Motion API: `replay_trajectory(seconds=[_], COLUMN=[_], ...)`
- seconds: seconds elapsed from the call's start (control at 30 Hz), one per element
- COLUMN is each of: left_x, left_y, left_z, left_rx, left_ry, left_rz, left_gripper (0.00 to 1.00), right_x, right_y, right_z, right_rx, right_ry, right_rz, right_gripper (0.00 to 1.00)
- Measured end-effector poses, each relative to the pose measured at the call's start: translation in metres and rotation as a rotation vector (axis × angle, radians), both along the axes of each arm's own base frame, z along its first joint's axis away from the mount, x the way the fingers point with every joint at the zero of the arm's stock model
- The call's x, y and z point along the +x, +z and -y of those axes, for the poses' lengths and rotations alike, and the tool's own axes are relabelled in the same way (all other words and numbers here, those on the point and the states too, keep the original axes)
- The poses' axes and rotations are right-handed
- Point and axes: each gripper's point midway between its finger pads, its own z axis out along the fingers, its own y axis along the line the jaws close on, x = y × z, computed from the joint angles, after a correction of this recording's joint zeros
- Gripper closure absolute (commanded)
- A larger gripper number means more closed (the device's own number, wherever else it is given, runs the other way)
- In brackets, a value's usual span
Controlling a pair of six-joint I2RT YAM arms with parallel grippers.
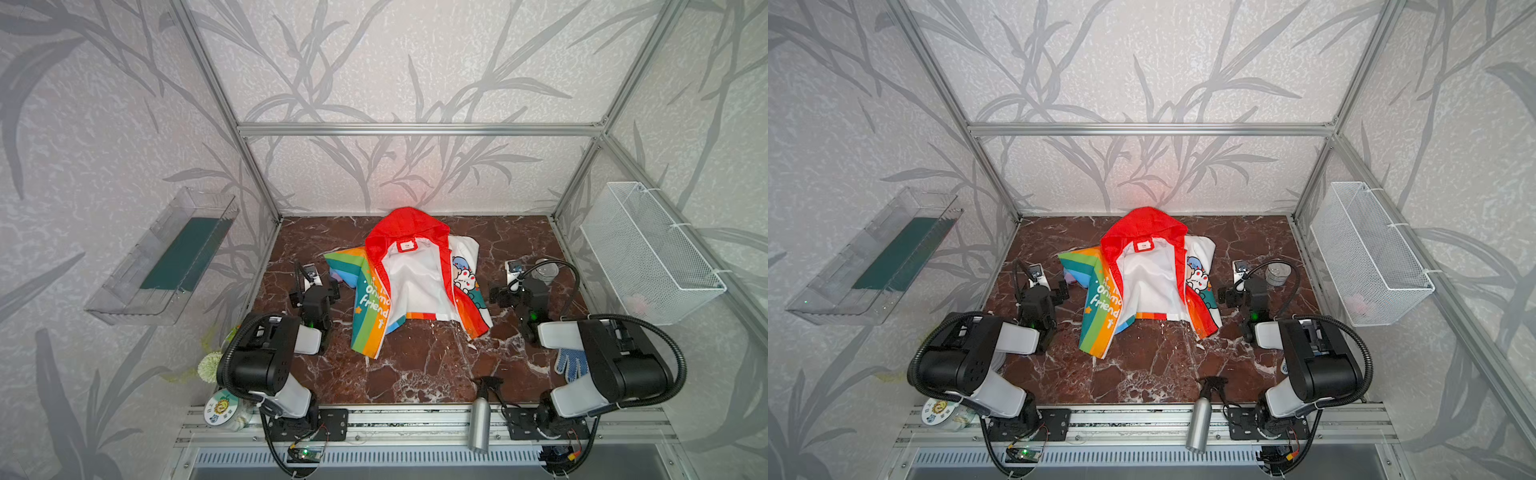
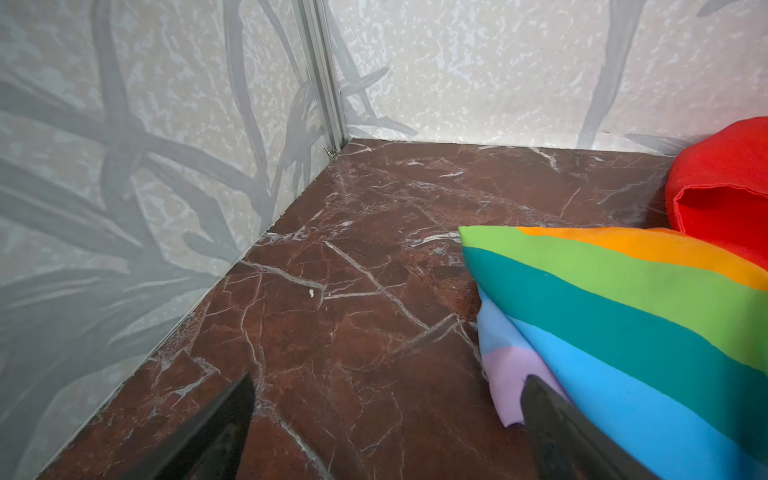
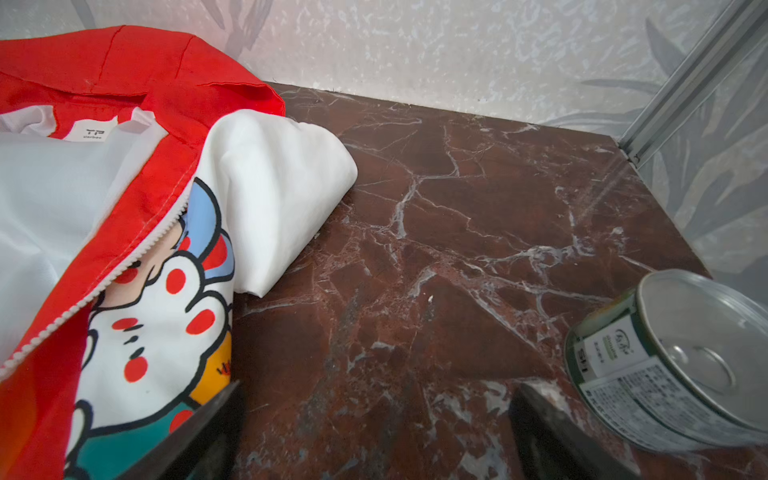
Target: Zip up the jacket
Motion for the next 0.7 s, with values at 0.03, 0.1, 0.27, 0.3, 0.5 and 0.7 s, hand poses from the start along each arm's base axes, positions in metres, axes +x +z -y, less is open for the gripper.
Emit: replay_trajectory(seconds=[0.03, 0.1, 0.27, 0.3, 0.5, 0.7], left_x=[0.0, 0.0, 0.0, 0.0, 0.0, 0.0], left_y=[0.0, 0.0001, 0.0001, 0.0, 0.0001, 0.0001], left_z=[0.0, 0.0, 0.0, 0.0, 0.0, 0.0], left_rx=[0.0, 0.0, 0.0, 0.0, 0.0, 0.0], left_ry=[0.0, 0.0, 0.0, 0.0, 0.0, 0.0], left_rz=[0.0, 0.0, 0.0, 0.0, 0.0, 0.0], left_gripper=[0.01, 0.01, 0.01, 0.01, 0.01, 0.01], right_x=[0.0, -0.0001, -0.0001, -0.0001, -0.0001, -0.0001], right_y=[0.0001, 0.0001, 0.0001, 0.0001, 0.0001, 0.0001], right_z=[-0.0005, -0.0012, -0.0014, -0.0015, -0.0018, -0.0018], right_rx=[0.001, 0.002, 0.002, 0.002, 0.003, 0.003], right_ry=[0.003, 0.007, 0.008, 0.009, 0.01, 0.01], right_rz=[0.0, 0.0, 0.0, 0.0, 0.0, 0.0], right_gripper=[0.01, 0.01, 0.01, 0.01, 0.01, 0.01])
